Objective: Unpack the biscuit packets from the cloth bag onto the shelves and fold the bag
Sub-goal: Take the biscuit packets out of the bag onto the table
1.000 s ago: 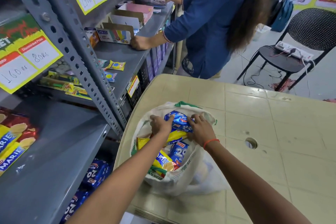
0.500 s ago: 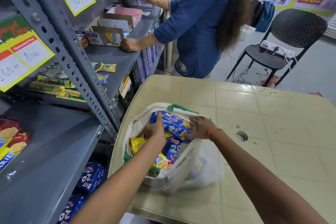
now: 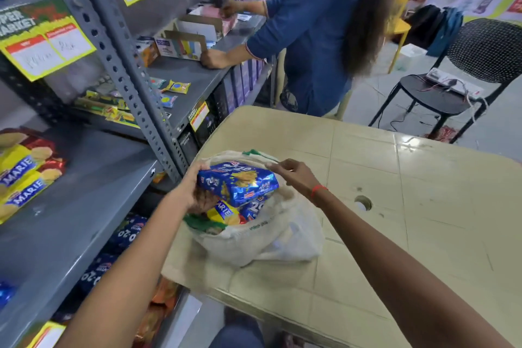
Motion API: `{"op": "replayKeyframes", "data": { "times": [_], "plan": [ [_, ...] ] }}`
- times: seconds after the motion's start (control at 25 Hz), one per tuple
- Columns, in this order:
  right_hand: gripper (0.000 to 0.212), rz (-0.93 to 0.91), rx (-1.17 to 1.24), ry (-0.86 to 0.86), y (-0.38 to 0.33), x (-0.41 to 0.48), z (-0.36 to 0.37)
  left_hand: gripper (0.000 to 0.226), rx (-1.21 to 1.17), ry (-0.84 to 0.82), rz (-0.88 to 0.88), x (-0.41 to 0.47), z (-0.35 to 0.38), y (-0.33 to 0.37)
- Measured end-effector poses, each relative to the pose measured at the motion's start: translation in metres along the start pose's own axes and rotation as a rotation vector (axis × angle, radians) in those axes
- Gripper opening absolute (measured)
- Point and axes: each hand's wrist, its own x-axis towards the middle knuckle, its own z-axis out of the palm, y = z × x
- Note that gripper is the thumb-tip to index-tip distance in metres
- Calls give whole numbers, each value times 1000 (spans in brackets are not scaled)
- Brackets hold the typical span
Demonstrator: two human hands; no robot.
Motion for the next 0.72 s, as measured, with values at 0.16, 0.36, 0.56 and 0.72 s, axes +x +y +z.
{"op": "replayKeyframes", "data": {
  "times": [0.16, 0.36, 0.56, 0.72],
  "plan": [
    [49, 263, 303, -486, 6, -16, -1, 38, 112, -168, 20, -12, 26, -16],
    [30, 318, 303, -246, 57, -43, -47, 10, 211, -209, 101, -7, 104, -63],
    [16, 367, 498, 158, 131, -90, -86, 33, 344, -311, 246, 9, 179, -145],
    [25, 441, 507, 439, 174, -115, -96, 41, 530, -348, 260, 21, 222, -187]
  ]
}}
